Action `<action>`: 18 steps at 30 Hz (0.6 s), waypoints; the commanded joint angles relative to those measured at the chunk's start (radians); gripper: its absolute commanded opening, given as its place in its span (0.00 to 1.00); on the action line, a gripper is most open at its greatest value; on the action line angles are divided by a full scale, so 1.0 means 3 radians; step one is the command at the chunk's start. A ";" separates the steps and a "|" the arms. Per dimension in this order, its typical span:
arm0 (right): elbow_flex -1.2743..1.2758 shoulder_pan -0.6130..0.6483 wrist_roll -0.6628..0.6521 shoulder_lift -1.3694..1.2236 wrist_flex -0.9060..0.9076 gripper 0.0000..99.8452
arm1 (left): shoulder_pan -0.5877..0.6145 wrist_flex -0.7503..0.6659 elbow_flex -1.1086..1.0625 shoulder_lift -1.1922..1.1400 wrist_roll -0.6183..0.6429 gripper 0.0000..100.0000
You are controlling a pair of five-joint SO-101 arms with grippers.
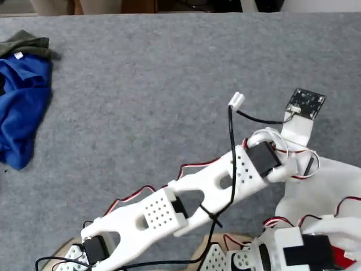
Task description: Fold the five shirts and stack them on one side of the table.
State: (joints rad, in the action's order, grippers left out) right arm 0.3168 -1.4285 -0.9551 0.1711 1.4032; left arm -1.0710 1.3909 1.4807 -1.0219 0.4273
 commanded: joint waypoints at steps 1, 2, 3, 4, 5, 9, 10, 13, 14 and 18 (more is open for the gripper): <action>-0.0013 -0.0130 -0.0066 -0.0043 -0.0066 0.00 | -0.0015 -0.0056 0.0000 0.0222 0.0015 0.02; -0.0013 -0.0146 -0.0077 -0.0049 -0.0066 0.00 | -0.0015 -0.0056 0.0000 0.0217 0.0010 0.02; -0.0013 -0.0156 -0.0087 -0.0059 -0.0066 0.00 | -0.0015 -0.0056 0.0000 0.0217 0.0010 0.02; -0.0013 -0.0171 -0.0087 -0.0069 -0.0066 0.00 | -0.0015 -0.0056 0.0000 0.0217 0.0010 0.02; -0.0013 -0.0182 -0.0087 -0.0074 -0.0066 0.00 | -0.0015 -0.0056 0.0000 0.0217 0.0010 0.02; -0.0008 -0.0182 -0.0077 -0.0079 -0.0097 0.00 | -0.0015 -0.0056 0.0000 0.0217 0.0005 0.02; -0.0003 -0.0182 -0.0066 -0.0079 -0.0153 0.00 | -0.0015 -0.0056 0.0000 0.0217 0.0000 0.03; -0.0003 -0.0182 -0.0061 -0.0079 -0.0215 0.03 | -0.0015 -0.0036 -0.0005 0.0217 0.0000 0.11; -0.0003 -0.0182 -0.0061 -0.0069 -0.0210 0.07 | -0.0010 -0.0026 -0.0005 0.0217 0.0000 0.14; -0.0013 -0.0182 -0.0133 -0.0064 -0.0199 0.26 | 0.0020 0.0046 0.0000 0.0233 -0.0010 0.17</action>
State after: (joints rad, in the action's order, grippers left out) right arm 0.3199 -1.4668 -0.9720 0.1435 1.3587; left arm -1.0694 1.3955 1.4807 -1.0219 0.4258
